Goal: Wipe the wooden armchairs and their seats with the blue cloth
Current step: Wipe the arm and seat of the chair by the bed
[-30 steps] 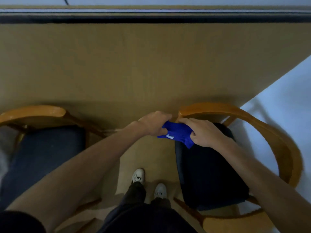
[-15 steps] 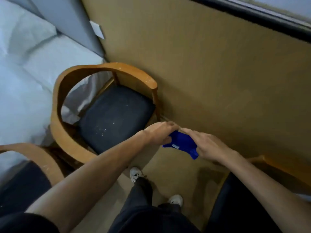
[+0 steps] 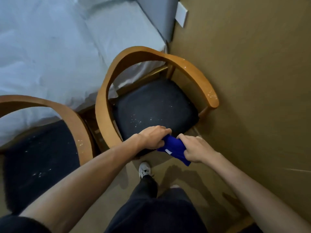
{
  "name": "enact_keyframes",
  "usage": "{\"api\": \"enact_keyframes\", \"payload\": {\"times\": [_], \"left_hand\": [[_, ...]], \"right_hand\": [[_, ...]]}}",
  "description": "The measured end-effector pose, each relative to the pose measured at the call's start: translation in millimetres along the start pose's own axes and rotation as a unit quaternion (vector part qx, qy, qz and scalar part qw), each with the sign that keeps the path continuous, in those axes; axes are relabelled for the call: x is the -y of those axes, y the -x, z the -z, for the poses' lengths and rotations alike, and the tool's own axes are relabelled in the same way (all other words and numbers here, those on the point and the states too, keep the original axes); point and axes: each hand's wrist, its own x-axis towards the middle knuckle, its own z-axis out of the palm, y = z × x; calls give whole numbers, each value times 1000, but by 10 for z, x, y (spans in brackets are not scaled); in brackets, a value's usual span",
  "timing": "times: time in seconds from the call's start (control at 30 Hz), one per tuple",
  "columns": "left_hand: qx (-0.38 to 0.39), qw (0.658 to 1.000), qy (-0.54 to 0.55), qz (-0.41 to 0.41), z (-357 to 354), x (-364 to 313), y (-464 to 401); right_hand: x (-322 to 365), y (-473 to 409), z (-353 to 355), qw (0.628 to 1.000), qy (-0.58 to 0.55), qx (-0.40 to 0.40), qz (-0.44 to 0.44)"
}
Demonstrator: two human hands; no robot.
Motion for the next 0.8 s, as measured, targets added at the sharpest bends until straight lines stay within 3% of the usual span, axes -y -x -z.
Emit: {"api": "enact_keyframes", "payload": {"times": [0.3,0.5,0.8], "left_hand": [[-45,987,108,115,228,606,-101],[-92,936,227,252,302,930,-439],[-84,866,308,385,98,1546,-763]], "right_hand": [[-102,-920,395,994,-43,64,73],[-367,-1609,528,986,-63,108,114],[-284,-2487,278,975,-51,192,103]]}}
